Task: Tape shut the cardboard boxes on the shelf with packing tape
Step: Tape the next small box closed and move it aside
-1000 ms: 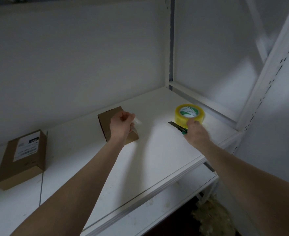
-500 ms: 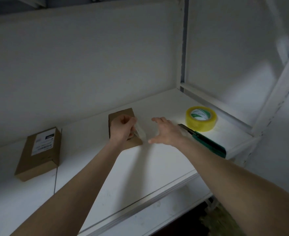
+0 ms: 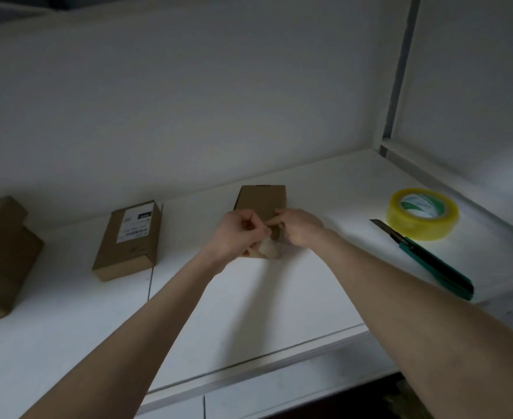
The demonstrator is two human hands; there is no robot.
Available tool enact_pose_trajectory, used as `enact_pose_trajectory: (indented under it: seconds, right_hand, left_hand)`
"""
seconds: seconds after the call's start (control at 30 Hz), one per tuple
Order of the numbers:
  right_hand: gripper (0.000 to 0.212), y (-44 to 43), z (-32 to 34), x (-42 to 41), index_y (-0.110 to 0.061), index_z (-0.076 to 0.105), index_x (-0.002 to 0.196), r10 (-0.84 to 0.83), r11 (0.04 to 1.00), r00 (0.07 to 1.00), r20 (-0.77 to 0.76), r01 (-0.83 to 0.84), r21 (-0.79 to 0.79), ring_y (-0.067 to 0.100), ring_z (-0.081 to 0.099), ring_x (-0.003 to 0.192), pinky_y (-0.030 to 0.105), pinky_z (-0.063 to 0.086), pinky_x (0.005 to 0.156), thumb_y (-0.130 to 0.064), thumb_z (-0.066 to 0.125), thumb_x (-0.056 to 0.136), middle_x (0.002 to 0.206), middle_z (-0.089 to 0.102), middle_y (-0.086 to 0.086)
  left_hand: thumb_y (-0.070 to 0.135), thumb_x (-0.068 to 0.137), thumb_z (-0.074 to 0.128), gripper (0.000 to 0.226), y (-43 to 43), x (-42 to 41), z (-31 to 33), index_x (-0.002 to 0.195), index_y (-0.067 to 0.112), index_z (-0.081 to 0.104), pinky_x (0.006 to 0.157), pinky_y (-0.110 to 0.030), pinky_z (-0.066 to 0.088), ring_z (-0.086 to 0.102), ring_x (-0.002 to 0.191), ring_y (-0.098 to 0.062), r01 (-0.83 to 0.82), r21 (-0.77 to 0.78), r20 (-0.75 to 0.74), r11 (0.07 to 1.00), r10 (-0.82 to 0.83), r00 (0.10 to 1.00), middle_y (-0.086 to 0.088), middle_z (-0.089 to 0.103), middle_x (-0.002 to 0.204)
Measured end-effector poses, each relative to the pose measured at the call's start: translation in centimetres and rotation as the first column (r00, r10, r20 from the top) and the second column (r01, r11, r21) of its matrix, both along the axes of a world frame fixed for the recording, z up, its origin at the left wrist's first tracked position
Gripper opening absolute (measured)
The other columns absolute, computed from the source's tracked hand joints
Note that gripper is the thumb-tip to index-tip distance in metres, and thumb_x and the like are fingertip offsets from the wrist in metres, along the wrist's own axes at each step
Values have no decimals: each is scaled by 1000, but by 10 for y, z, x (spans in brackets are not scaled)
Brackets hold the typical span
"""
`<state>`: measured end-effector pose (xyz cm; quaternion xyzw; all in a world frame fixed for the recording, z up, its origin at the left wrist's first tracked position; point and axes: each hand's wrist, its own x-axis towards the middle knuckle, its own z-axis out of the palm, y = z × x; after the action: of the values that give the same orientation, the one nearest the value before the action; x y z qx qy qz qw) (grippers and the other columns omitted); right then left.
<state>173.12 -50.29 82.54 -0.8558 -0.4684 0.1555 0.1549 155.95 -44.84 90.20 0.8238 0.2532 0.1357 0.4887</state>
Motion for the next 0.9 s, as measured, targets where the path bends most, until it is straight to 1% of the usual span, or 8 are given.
enact_pose_trajectory:
  seconds: [0.2, 0.37, 0.5, 0.57, 0.67, 0.73, 0.8, 0.9]
  right_hand:
    - [48, -3, 7, -3, -33, 56, 136, -10, 1000, 999, -30, 11, 9, 20, 25, 146, 32, 20, 119, -12, 31, 101, 159, 27, -4]
    - [50, -2, 12, -3, -24, 54, 138, 32, 999, 995, -93, -31, 10, 23, 26, 146, 29, 20, 117, -2, 31, 100, 158, 28, 4]
    - [40, -2, 17, -5, -19, 62, 129, -159, 921, 942, -295, 249, 300, 22, 47, 133, 28, 35, 109, -5, 42, 98, 141, 55, 2]
    - [34, -8, 29, -10, -14, 62, 128, -177, 812, 831, -527, 426, 399, 24, 54, 124, 31, 43, 99, -29, 53, 99, 133, 60, 6]
    - [70, -21, 40, -19, -15, 49, 139, -4, 777, 477, -879, 555, 298, 23, 52, 125, 32, 41, 96, -62, 55, 87, 132, 59, 8]
    - [101, -30, 40, -24, -21, 41, 142, 54, 817, 352, -934, 522, 244, 24, 49, 128, 36, 38, 105, -81, 61, 64, 137, 55, 9]
    - [119, -35, 36, -27, -26, 39, 137, 88, 837, 260, -962, 504, 212, 27, 52, 126, 40, 40, 107, -85, 71, 39, 133, 57, 10]
    - [115, -41, 32, -33, -16, 32, 147, 120, 852, 139, -983, 494, 174, 33, 57, 120, 44, 44, 104, -78, 68, 57, 132, 57, 17]
  left_hand:
    - [3, 81, 67, 24, -1, -3, 21, 64, 13, 54, 44, -20, 36, 47, 47, -12, 21, 11, 73, 1000, -21, 997, -4, 54, 57]
    - [12, 82, 68, 18, 11, -12, 39, 69, 15, 57, 44, -18, 38, 52, 50, -6, 43, 46, -1, 998, -43, 999, 2, 55, 58]
    - [13, 85, 65, 17, 19, -16, 45, 71, 17, 56, 51, -20, 37, 50, 54, -8, 34, -54, 44, 998, -32, 999, 3, 52, 58]
    - [13, 86, 65, 19, 20, -13, 50, 70, 18, 55, 50, -20, 37, 48, 53, -7, 38, -117, 73, 992, -29, 997, 6, 52, 56]
    - [13, 87, 64, 22, 20, -7, 58, 67, 17, 55, 45, -18, 36, 48, 52, -7, 33, -229, 132, 973, -3, 991, 6, 51, 57]
    - [12, 87, 64, 23, 19, -4, 62, 67, 18, 55, 42, -17, 36, 48, 52, -7, 37, -283, 157, 958, 8, 988, 4, 50, 61]
    - [12, 87, 64, 24, 19, 0, 66, 66, 18, 54, 41, -17, 35, 47, 51, -7, 53, -327, 178, 943, 6, 984, 4, 48, 62]
    - [12, 88, 63, 26, 18, 4, 69, 66, 19, 53, 40, -16, 33, 46, 51, -7, 83, -401, 208, 912, 2, 978, 5, 47, 61]
